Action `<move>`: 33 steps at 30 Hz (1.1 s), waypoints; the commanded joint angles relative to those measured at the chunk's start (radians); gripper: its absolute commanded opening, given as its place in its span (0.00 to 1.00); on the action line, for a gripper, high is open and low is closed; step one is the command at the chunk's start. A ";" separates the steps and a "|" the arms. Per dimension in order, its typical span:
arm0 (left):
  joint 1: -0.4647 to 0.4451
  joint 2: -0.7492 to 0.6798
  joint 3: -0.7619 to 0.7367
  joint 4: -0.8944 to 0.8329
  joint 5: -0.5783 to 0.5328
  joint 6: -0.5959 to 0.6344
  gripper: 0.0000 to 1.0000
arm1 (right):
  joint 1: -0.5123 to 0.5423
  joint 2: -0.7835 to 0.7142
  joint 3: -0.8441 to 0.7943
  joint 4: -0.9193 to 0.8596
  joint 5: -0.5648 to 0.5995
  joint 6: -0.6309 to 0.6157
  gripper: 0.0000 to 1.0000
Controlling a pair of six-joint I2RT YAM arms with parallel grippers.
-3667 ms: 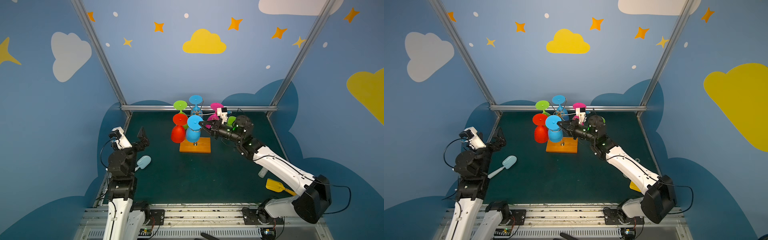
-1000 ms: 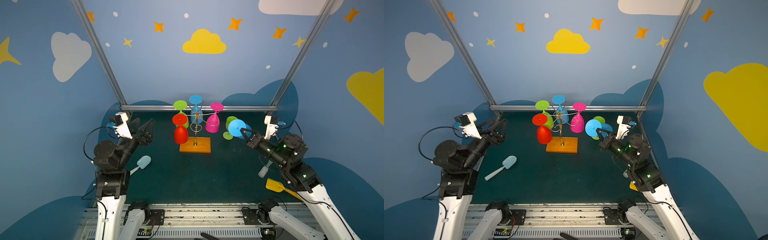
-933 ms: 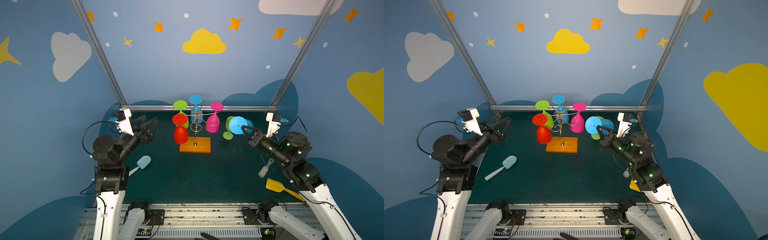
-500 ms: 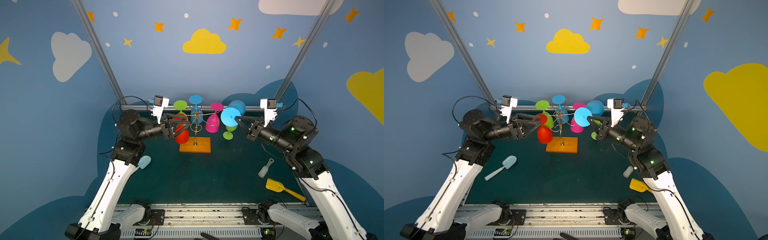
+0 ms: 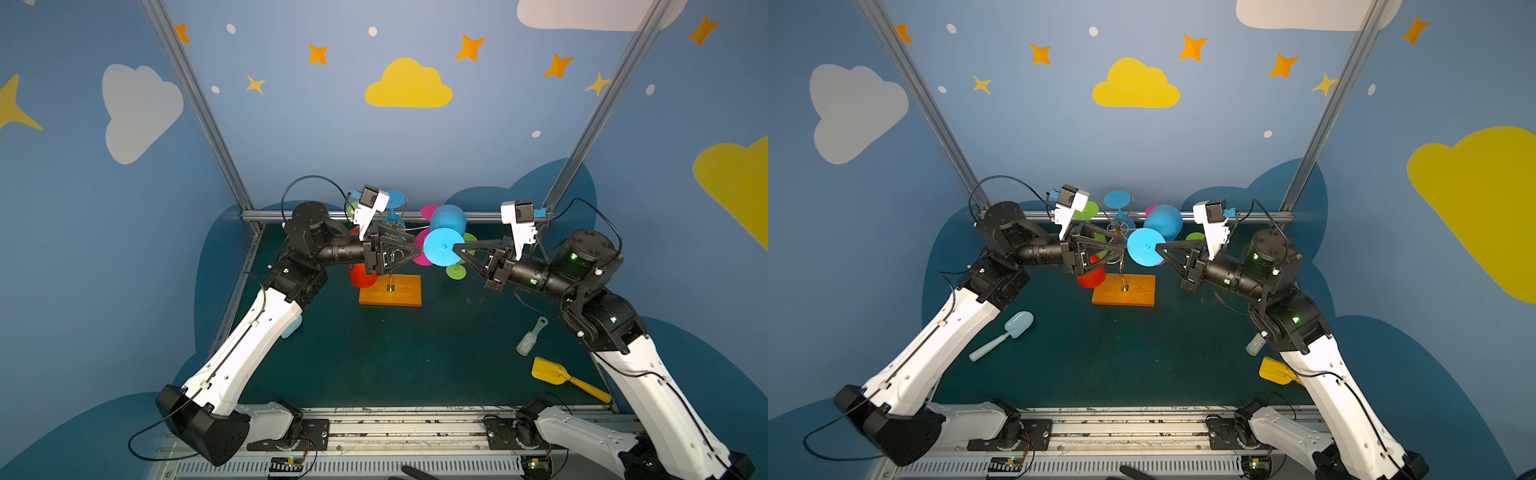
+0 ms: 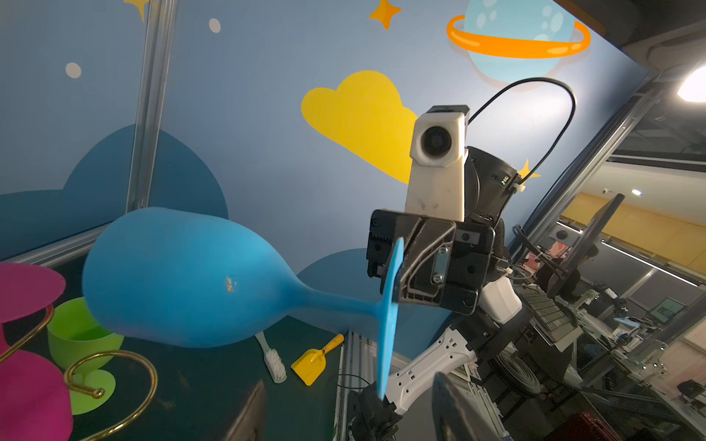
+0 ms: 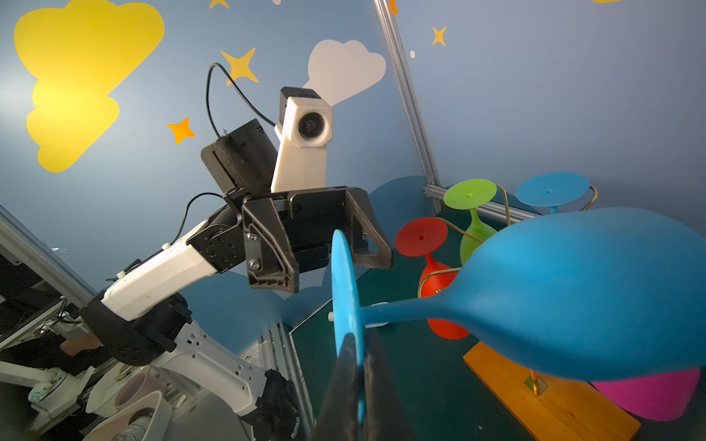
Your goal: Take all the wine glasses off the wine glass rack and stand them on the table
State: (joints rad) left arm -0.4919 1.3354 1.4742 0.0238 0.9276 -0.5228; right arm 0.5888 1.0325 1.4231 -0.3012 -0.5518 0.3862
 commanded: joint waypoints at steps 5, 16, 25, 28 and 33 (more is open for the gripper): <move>-0.047 0.029 0.057 0.041 0.027 0.011 0.66 | 0.030 0.020 0.021 0.053 -0.003 0.005 0.00; -0.056 0.053 0.052 0.070 0.052 -0.015 0.25 | 0.044 0.041 0.030 0.057 0.008 0.003 0.00; -0.053 0.020 0.043 0.092 0.043 -0.043 0.03 | 0.047 0.029 0.031 0.032 0.039 -0.022 0.16; -0.045 0.009 0.039 0.118 0.048 -0.088 0.03 | 0.045 -0.006 0.021 0.005 0.093 -0.062 0.41; -0.016 -0.003 0.025 0.178 0.059 -0.189 0.03 | 0.040 -0.112 -0.071 0.044 0.220 -0.167 0.67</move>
State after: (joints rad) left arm -0.5247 1.3621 1.5070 0.1246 0.9695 -0.6422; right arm 0.6285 0.9909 1.3899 -0.2947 -0.4248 0.3023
